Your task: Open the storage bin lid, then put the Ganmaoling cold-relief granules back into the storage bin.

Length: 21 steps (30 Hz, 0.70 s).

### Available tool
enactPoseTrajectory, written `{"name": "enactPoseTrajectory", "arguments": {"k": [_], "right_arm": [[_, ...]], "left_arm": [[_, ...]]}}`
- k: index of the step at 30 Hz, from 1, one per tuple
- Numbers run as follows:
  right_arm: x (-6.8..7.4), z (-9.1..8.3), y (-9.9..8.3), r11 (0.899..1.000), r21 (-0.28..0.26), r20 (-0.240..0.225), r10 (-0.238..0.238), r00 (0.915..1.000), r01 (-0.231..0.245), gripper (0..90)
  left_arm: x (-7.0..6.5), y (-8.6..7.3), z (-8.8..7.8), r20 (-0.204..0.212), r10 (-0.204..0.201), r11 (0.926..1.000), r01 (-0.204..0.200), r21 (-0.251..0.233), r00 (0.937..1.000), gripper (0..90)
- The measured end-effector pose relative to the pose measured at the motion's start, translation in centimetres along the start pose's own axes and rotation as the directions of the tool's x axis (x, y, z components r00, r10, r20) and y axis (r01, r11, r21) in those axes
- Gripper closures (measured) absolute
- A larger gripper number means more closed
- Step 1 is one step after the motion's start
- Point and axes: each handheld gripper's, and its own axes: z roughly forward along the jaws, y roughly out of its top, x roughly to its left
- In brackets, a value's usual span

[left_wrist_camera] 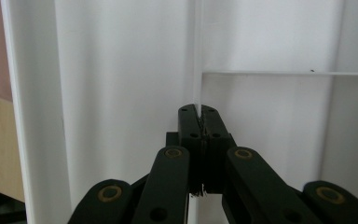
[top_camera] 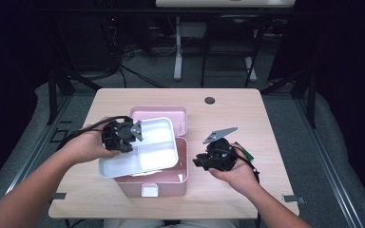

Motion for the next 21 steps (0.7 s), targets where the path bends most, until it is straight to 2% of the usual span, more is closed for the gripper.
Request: {"name": "enactPoseTrajectory", "arguments": {"k": [3,5,7,9,13,15,17,19,21], "right_arm": [[0.0,0.0,0.0,1.0,0.001,0.002,0.003,1.0,-0.003,71.8],[-0.1,0.1,0.0,1.0,0.0,0.004,0.001,1.0,-0.001,70.4],[-0.1,0.1,0.0,1.0,-0.002,0.006,-0.001,1.0,0.001,69.3],[-0.1,0.1,0.1,1.0,-0.003,0.007,0.001,1.0,-0.001,68.5],[-0.2,0.0,0.1,1.0,-0.008,0.008,0.008,0.9999,-0.008,65.1],[-0.2,-0.1,0.1,1.0,-0.014,0.008,0.009,0.9999,-0.009,62.1],[-0.3,-0.1,0.1,1.0,-0.021,0.005,0.019,0.9998,-0.019,60.1],[-0.4,-0.2,0.1,1.0,-0.02,0.007,0.02,0.9998,-0.02,59.1],[-0.4,-0.2,0.0,1.0,-0.019,0.008,0.02,0.9998,-0.02,58.3]], "left_arm": [[0.4,-1.0,0.0,0.003,-0.061,0.9981,0.061,0.011,0.9982,89.5],[0.7,-1.6,0.0,0.009,-0.108,0.9942,0.108,0.006,0.9942,89.5],[0.9,-2.1,-0.2,0.006,-0.147,0.9891,0.147,-0.005,0.9891,89.5],[1.1,-2.8,-0.4,0.009,-0.199,0.9799,0.199,-0.013,0.9799,89.5],[1.7,-4.4,-0.9,0.016,-0.298,0.9542,0.298,-0.027,0.9545,89.5],[2.0,-5.2,-0.9,0.014,-0.346,0.9376,0.346,-0.032,0.9381,89.5],[2.3,-6.0,-0.9,0.014,-0.383,0.9229,0.383,-0.037,0.9236,89.5],[2.5,-6.6,-0.8,0.013,-0.407,0.9127,0.407,-0.033,0.9133,89.5],[2.6,-7.3,-0.7,0.014,-0.439,0.8977,0.44,-0.03,0.8982,89.5]]}}
